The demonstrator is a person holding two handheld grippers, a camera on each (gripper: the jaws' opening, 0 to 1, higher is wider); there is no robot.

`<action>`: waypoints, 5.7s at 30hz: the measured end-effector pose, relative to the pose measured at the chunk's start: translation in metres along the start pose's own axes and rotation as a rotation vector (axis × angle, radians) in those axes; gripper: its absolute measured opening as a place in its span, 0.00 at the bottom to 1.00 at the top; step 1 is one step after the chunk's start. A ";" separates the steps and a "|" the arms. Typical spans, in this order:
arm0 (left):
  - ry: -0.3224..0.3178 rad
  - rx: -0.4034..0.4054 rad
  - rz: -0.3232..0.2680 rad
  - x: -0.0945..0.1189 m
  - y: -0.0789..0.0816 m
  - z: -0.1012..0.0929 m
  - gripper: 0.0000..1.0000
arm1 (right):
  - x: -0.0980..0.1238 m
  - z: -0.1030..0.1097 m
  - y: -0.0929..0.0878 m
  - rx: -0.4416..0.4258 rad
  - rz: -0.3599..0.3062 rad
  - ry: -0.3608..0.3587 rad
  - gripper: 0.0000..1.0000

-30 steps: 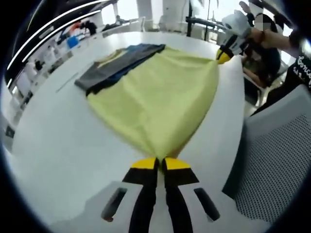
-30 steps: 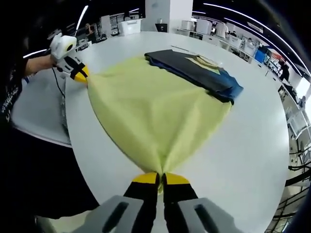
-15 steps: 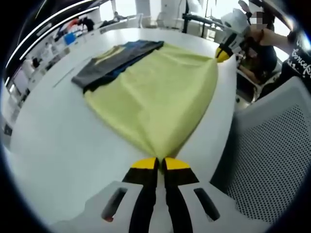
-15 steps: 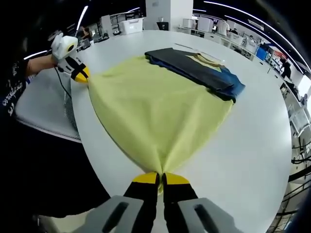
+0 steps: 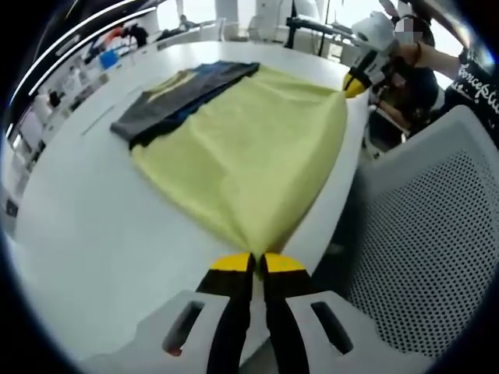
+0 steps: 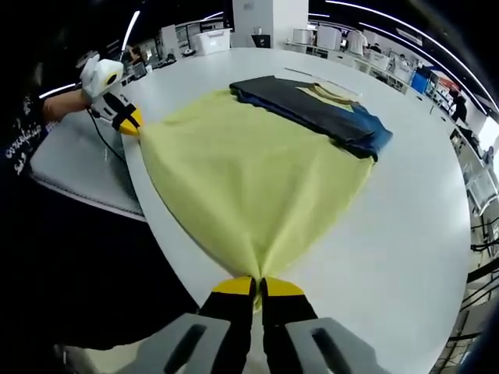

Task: Fold the garment on the visible template until the final outline fits inside the template.

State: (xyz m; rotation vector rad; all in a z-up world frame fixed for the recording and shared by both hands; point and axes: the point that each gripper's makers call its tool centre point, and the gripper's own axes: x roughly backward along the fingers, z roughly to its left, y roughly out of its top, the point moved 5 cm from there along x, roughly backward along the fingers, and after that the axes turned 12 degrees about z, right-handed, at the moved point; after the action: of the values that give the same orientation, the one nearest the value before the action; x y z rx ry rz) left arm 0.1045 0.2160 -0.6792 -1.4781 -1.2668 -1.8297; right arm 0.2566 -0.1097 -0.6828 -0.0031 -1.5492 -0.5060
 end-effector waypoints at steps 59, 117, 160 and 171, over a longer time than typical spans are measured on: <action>0.013 0.078 -0.017 0.064 0.022 0.002 0.01 | 0.064 0.007 0.021 -0.047 -0.098 -0.030 0.00; 0.222 0.227 -0.268 0.117 0.151 0.135 0.01 | 0.119 -0.107 0.154 -0.068 -0.273 -0.187 0.00; 0.391 0.333 -0.206 -0.011 0.189 0.234 0.01 | -0.006 -0.201 0.209 -0.193 -0.145 -0.316 0.00; 0.404 0.335 -0.143 -0.046 0.181 0.248 0.01 | -0.037 -0.214 0.212 -0.179 -0.097 -0.337 0.00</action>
State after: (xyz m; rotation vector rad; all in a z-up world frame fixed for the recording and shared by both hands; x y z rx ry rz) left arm 0.3894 0.3370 -0.6571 -0.8111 -1.4078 -1.7782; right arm 0.5277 0.0247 -0.6617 -0.1585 -1.8336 -0.7493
